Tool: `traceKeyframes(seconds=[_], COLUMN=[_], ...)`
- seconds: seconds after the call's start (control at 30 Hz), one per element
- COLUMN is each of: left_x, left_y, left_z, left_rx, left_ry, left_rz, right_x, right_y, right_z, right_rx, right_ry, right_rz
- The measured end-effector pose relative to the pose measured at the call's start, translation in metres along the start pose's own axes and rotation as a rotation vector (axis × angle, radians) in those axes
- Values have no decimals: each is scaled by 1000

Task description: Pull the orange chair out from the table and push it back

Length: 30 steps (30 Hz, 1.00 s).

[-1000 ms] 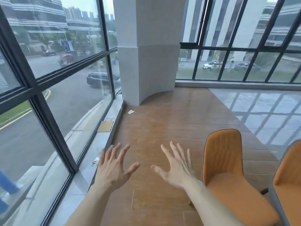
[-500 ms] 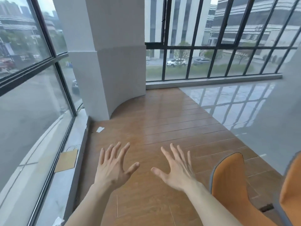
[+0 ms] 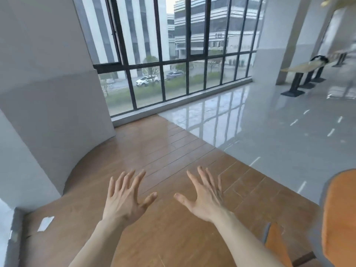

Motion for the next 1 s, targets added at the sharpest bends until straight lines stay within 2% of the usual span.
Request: traceKeyframes(seconds=[0.17, 0.3, 0.5, 0.63, 0.77, 0.9, 1.0], left_x=[-75, -161, -285, -364, -416, -445, -449], left_y=[-54, -110, -165, -187, -210, -232, -246], left_z=[138, 232, 303, 291, 232, 169, 133], left_rx=[55, 165, 325, 454, 564, 630, 674], left_ry=[-292, -545, -936, -1218, -1504, -1726, -1842], left_rz=[-52, -117, -157, -185, -147, -74, -41], right_x=[-102, -182, -245, -249, -223, -193, -177], right_y=[17, 35, 40, 24, -14, -50, -80], right_z=[43, 48, 6, -55, -117, -168, -185], right_rx=[-85, -135, -211, -275, -350, -389, -395], right_ry=[-274, -574, -1067, -1369, -1620, -1817, -1890], right_rz=[-13, -53, 41, 95, 197, 316, 420])
Point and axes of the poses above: each hand's wrist, its own z-axis towards the middle knuckle, its own y-axis out of the back of the hand, x = y × z, the point moved 4 cm from there along z, towards the middle knuckle, and after that the axes turned 7 degrees about x, right-handed, at the moved point
